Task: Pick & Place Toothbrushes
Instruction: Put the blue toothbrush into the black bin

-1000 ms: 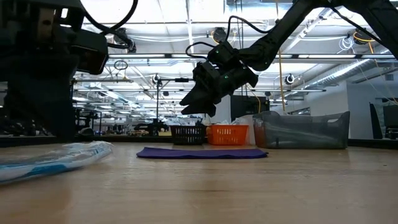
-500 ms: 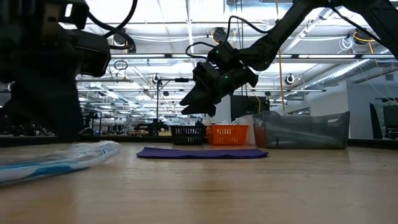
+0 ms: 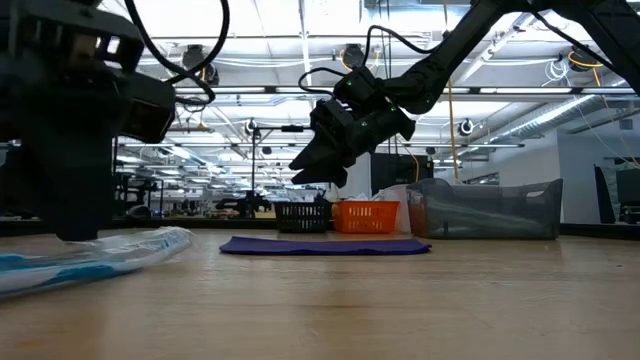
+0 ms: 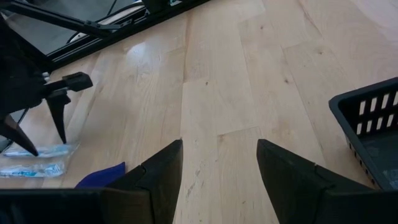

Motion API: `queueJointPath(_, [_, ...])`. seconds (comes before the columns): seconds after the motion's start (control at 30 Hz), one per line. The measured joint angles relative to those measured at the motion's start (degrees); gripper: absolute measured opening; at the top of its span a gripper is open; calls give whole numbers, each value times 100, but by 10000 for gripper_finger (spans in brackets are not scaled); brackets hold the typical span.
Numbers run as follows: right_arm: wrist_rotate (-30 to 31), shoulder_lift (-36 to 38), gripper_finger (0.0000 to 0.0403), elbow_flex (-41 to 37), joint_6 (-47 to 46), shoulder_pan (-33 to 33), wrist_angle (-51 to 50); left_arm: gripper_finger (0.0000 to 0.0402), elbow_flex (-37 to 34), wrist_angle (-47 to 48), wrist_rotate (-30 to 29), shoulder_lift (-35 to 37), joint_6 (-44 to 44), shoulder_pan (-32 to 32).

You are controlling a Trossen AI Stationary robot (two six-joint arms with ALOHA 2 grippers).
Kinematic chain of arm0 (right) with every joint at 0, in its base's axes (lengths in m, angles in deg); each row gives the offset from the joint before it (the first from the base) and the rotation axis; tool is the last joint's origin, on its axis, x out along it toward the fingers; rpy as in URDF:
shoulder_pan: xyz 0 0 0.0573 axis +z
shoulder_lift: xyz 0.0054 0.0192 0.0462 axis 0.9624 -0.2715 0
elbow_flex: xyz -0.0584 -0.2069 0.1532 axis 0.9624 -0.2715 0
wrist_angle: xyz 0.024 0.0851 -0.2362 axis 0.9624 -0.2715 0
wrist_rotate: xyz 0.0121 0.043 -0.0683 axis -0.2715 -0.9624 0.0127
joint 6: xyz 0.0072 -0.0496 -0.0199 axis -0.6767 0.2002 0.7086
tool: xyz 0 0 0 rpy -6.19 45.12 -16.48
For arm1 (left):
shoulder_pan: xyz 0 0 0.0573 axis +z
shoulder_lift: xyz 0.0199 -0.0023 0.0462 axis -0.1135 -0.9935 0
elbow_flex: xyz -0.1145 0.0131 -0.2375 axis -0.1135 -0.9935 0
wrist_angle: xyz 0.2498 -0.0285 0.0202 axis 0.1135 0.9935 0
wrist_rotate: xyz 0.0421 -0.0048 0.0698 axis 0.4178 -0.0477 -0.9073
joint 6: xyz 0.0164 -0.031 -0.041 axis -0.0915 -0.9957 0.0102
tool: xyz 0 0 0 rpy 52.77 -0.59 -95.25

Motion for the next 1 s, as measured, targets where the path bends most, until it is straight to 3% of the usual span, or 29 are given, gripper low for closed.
queueJointPath(0.37, [0, 0, 199, 0, 0, 0, -42, 177, 33, 476, -350, -165, -308, 124])
queueJointPath(0.5, [6, 0, 199, 0, 41, 0, -55, 132, 65, 911, -54, -404, -712, 194])
queueJointPath(0.7, [24, 0, 199, 0, 44, 0, -87, 14, 40, 1061, -184, -266, -323, 226])
queueJointPath(1.0, [19, 0, 199, 0, 42, -4, -90, 1, 3, 1581, -758, 293, 12, 236])
